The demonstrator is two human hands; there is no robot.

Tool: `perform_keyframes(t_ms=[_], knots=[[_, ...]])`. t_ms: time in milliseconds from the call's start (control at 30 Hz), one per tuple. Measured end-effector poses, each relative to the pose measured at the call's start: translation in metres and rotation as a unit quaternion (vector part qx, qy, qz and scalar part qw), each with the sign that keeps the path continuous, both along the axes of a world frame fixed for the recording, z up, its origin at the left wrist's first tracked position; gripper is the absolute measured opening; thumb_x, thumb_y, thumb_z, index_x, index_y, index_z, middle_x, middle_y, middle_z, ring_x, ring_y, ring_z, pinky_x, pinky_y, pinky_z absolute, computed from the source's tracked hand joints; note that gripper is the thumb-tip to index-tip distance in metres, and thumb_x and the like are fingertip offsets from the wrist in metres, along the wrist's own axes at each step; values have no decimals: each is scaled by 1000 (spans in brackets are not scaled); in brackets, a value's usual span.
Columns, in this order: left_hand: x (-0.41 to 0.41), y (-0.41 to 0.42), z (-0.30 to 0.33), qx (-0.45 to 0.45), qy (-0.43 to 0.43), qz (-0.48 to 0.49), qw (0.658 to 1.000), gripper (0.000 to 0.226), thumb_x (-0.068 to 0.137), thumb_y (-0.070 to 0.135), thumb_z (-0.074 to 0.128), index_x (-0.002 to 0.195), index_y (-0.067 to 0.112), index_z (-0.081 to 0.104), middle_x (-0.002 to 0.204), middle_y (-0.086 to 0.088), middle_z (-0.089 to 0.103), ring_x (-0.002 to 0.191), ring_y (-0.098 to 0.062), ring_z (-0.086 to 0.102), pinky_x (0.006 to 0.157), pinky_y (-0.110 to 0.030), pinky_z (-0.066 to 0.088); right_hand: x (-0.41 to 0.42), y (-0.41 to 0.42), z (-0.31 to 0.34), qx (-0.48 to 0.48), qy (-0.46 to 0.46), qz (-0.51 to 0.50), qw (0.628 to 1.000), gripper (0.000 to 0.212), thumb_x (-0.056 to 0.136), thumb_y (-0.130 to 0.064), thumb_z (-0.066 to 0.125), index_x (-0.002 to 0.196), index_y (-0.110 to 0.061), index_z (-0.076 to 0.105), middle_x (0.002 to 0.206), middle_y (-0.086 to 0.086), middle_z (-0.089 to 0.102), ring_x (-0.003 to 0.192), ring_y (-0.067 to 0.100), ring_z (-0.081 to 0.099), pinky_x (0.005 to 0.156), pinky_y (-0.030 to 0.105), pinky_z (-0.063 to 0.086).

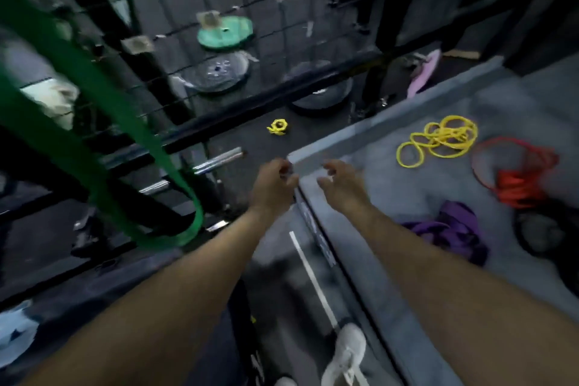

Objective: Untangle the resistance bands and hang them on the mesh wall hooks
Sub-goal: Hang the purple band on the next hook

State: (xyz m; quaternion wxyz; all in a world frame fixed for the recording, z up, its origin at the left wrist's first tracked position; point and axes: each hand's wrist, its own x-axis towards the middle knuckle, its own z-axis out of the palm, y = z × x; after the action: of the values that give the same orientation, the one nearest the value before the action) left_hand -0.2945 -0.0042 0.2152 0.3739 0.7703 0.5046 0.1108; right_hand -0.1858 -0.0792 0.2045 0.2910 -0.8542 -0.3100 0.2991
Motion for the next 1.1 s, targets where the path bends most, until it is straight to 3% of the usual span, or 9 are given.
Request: perform_keyframes(t_ms=[100,233,400,600,733,800,900,1000,1100], knots=[[55,-27,-28,-30,7,-62,998,30,88,12,56,117,2,59,118,-15,61,106,-27,58,83,-25,41,52,-35,-22,-36,-20,-27,999,39,91,-23,54,129,-14,52,132,10,53,123,28,48,102,34,40],[112,-65,-74,-108,11,-102,989,28,87,17,59,115,12,58,120,-10,58,99,-26,62,87,-38,50,107,-91,-59,-79,0,-91,993,40,89,-18,56,127,-9,54,129,16,56,120,31,52,102,34,40],[158,-104,-135,-152,51,-205,965,29,85,10,60,114,6,59,116,-13,60,101,-27,61,91,-33,47,140,-164,-113,-117,28,-204,972,28,85,-11,56,112,-6,63,115,19,64,108,35,60,92,39,48],[175,-125,-201,-126,141,-334,923,31,79,6,58,109,7,59,112,-15,54,109,-28,50,88,-29,37,135,-207,-167,-148,85,-276,946,40,87,-15,59,127,-10,56,127,13,60,116,30,57,98,33,45],[170,-121,-232,-92,163,-328,926,41,79,6,61,118,7,51,121,-13,45,111,-28,48,87,-29,37,115,-209,-194,-133,108,-266,949,46,83,-17,67,127,-8,57,127,11,59,116,26,56,95,26,42],[167,-119,-242,-87,178,-325,924,40,79,8,62,117,6,50,120,-12,44,107,-30,50,82,-32,39,105,-208,-210,-150,100,-226,957,50,80,-24,71,125,-8,57,126,12,56,118,28,52,97,30,42],[165,-116,-257,-92,184,-343,916,26,76,4,54,102,10,54,107,-13,54,95,-33,56,76,-39,45,98,-208,-224,-201,55,-193,959,44,82,-23,67,124,-11,57,127,9,48,118,29,46,102,37,40],[165,-107,-270,-98,182,-338,918,17,69,7,53,84,12,58,85,-18,61,84,-39,61,66,-40,48,101,-206,-220,-214,32,-188,958,31,87,-20,61,117,-12,61,119,8,56,111,29,53,96,37,44],[172,-103,-246,-106,150,-301,936,6,75,11,57,80,12,59,86,-20,62,82,-34,60,67,-35,45,107,-203,-200,-171,50,-216,960,28,86,-15,60,113,-11,63,113,11,63,106,29,57,88,35,48]])
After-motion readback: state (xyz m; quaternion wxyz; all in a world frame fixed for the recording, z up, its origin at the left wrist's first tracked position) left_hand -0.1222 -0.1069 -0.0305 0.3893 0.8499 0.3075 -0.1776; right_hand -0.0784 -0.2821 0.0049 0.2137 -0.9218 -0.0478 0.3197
